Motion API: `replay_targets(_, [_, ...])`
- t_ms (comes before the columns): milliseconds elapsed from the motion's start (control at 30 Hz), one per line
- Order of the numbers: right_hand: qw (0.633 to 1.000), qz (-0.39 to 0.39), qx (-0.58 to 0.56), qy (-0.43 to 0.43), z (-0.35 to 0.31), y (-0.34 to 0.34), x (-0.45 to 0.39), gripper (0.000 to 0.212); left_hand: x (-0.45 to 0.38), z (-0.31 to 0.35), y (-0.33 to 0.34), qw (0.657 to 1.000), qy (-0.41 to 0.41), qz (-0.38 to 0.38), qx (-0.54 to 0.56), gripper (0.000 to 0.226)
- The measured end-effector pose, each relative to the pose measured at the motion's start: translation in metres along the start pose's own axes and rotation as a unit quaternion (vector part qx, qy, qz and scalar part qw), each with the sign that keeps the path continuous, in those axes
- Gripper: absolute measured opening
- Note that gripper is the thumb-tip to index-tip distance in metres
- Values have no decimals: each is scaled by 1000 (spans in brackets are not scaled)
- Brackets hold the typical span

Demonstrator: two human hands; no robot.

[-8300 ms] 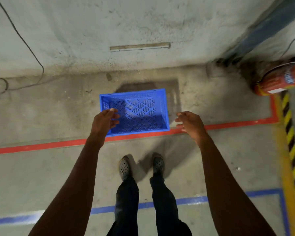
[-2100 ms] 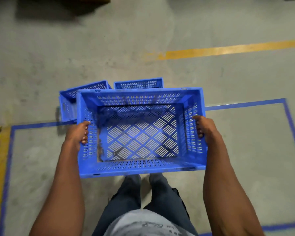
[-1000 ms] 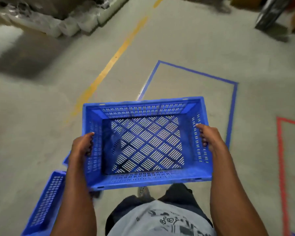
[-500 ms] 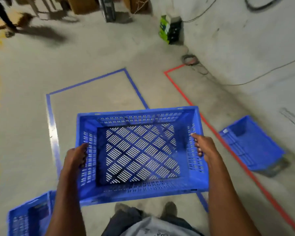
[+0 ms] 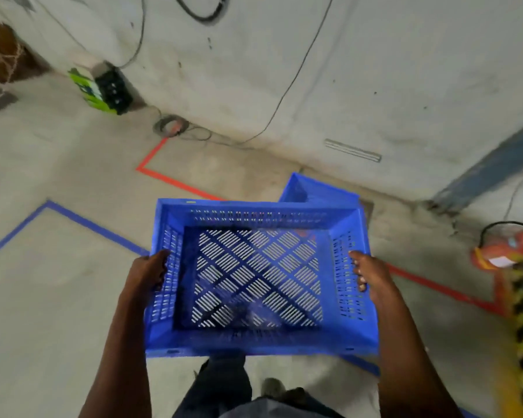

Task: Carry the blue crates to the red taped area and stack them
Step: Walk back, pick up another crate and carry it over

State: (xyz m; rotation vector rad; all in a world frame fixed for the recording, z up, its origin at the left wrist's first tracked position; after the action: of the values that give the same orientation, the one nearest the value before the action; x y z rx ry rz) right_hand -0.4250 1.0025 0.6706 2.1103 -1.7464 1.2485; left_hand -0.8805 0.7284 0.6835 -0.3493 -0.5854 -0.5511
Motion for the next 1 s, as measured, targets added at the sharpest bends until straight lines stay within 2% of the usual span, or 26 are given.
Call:
replay_targets(233, [990, 103, -62, 70, -6, -45, -63, 37, -104, 73, 142, 993, -7, -102, -64, 29])
replay_targets(500, [964, 189, -142, 119, -22, -86, -115, 37, -167, 155, 290, 975, 5, -184, -123, 33])
replay_targets(733, [964, 199, -120, 128, -62, -141, -231, 38, -220, 183, 414, 971, 6, -177, -162, 33])
replay_targets(1000, [979, 160, -54, 111, -118, -176, -391, 45, -296, 206, 532, 972, 34, -152, -176, 37])
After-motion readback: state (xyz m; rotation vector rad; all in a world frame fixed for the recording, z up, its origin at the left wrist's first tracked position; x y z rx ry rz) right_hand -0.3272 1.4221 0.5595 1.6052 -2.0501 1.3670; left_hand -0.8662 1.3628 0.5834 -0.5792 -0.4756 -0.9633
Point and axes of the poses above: each hand's wrist, its own x-axis away from the middle knuckle, its own y-axis out of the palm, z = x × y, the point moved 7 cm from there along -x, towards the middle knuckle, and after that the axes turned 8 degrees about x, right-handed, at the moved point
